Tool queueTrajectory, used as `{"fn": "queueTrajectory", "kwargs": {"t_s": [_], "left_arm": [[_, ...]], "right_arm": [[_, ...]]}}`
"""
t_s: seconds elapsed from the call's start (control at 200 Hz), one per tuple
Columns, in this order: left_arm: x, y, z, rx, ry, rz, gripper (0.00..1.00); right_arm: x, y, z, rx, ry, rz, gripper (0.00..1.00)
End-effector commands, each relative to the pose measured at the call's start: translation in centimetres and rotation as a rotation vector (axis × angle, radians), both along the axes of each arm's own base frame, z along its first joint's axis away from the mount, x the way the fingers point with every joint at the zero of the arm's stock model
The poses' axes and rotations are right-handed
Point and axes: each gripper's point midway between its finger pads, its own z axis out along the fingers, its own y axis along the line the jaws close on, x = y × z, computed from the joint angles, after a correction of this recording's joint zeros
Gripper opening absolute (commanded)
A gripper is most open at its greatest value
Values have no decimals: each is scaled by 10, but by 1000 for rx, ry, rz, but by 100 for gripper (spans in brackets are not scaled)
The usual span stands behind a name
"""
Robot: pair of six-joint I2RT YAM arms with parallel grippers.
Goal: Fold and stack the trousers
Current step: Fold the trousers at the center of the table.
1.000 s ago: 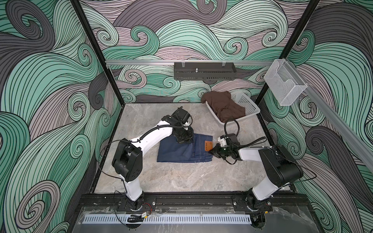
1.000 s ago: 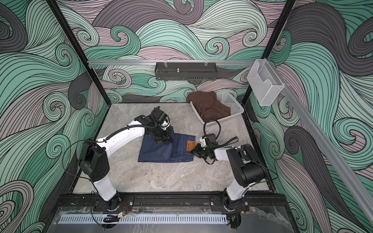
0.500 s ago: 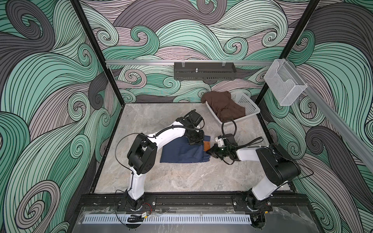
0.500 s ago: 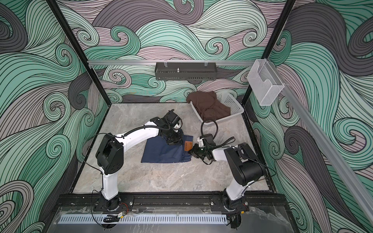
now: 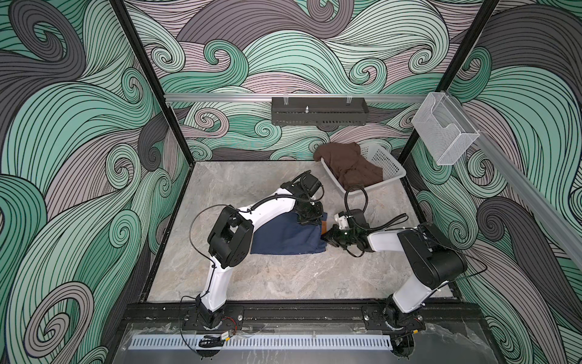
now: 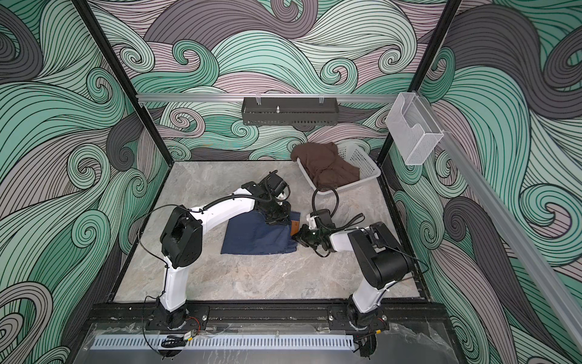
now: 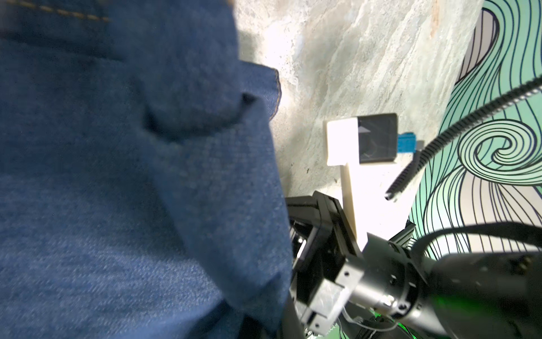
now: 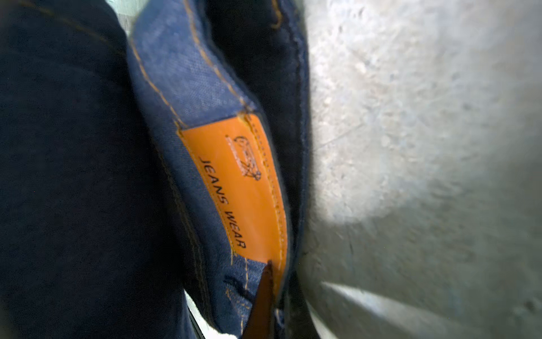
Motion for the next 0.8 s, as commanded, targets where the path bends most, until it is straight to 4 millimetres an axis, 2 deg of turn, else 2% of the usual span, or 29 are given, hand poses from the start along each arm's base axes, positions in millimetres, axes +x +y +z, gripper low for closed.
{"fn": "queueTrajectory", "kwargs": {"t_s": [0.0,0.065,0.135,0.25,0.29,0.33,0.375,0.445,0.535,0.62,0.675,0.796], "left_arm": [[3,-11,-6,-11,-1,-17,0],[4,-14,-4,-26,-2,-24,4],[7,-17,4,-45,-17,-34,19],[14,-16,37,-81,-82,-52,38],[15,-14,52,-98,-110,-56,41],[17,-12,67,-116,-139,-58,43],[17,-8,84,-134,-167,-58,46],[18,4,110,-146,-223,-51,51],[15,27,128,-124,-276,-42,53],[15,59,123,-76,-293,-6,55],[19,84,108,-40,-284,36,55],[27,132,76,-26,-239,93,55]], "right_arm": [[-28,-10,-33,-86,132,-2,7],[-29,-11,-31,-88,128,-4,7],[-28,-13,-27,-91,112,-8,12],[-27,-23,-11,-136,70,-29,21],[-27,-31,-5,-179,51,-42,28],[-26,-41,7,-228,18,-59,41],[-26,-54,21,-292,-15,-79,48],[-27,-76,44,-394,-69,-120,54],[-29,-99,74,-498,-147,-149,58],[-25,-92,96,-472,-208,-103,56],[-22,-73,105,-403,-213,-40,52],[-13,-29,110,-267,-200,89,41]]}}
